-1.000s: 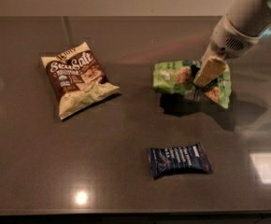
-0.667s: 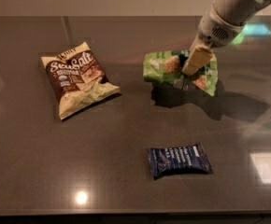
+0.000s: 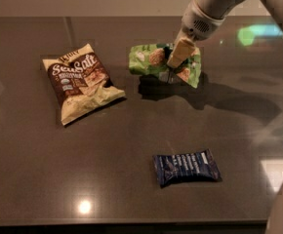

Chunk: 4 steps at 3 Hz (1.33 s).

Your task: Move green rice chip bag near brown chip bag

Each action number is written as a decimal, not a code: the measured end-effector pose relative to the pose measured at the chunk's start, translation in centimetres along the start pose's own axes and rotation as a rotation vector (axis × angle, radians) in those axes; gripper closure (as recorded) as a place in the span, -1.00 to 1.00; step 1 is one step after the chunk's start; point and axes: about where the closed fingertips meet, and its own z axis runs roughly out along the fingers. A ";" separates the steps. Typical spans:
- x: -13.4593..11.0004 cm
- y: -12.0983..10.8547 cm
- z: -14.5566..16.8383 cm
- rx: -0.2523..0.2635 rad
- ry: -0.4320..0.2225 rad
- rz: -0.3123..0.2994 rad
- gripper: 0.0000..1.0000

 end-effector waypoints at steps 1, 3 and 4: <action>-2.5 0.2 1.5 -0.030 -0.037 -0.021 1.00; -6.4 1.0 3.5 -0.077 -0.082 -0.088 0.22; -7.2 1.2 3.9 -0.090 -0.093 -0.104 -0.23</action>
Offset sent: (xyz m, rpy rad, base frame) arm 0.0148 0.0831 -0.0019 0.0701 0.0073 0.1485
